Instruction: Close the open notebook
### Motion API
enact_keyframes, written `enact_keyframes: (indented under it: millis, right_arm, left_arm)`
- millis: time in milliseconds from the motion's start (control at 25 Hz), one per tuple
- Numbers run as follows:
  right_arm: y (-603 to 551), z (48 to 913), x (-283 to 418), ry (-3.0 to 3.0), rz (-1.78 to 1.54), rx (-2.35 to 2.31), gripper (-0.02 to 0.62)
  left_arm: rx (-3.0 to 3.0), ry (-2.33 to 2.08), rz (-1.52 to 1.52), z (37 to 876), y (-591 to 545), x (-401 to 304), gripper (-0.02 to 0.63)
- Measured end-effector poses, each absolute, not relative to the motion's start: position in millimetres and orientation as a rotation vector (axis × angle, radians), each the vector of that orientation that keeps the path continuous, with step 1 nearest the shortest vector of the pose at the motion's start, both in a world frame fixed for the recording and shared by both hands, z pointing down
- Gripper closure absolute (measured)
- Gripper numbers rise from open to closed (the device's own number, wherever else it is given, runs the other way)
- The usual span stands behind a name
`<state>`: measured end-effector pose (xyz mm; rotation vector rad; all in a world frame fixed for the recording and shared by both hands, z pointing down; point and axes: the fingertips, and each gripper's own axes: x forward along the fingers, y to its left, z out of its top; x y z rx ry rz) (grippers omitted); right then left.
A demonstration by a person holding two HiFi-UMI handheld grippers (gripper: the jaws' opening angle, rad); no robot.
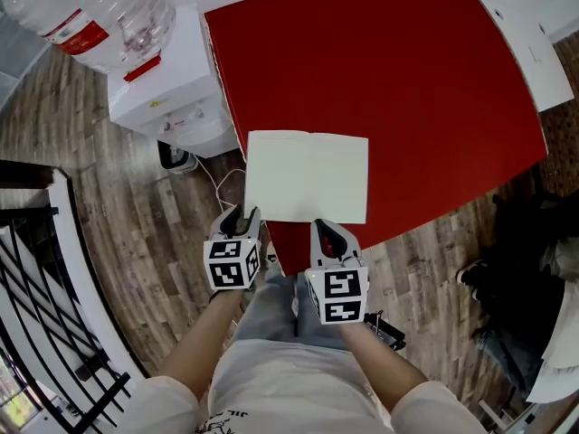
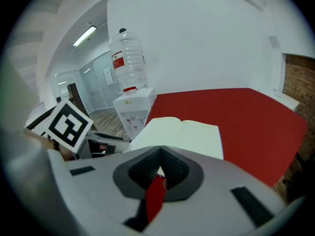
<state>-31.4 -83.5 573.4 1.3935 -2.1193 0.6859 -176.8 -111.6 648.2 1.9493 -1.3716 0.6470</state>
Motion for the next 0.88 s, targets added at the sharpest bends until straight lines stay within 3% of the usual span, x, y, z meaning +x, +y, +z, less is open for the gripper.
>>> enact_keyframes:
  millis: [160, 440, 880]
  right_arm:
    - [-80, 577, -35, -2.12, 0.698, 1.382, 0.589]
    - [-76, 580, -38, -2.125, 0.705, 1.366, 0.589]
    - [-77, 582, -42, -2.13, 0.704, 1.362, 0.591]
  left_arm:
    - [1.833, -1.301, 0.569, 675, -112, -184, 0.412]
    - [1.744, -1.164, 0.447, 688, -110, -179, 0.411]
    - [1.755, -1.184, 0.436, 682, -110, -186, 0.548]
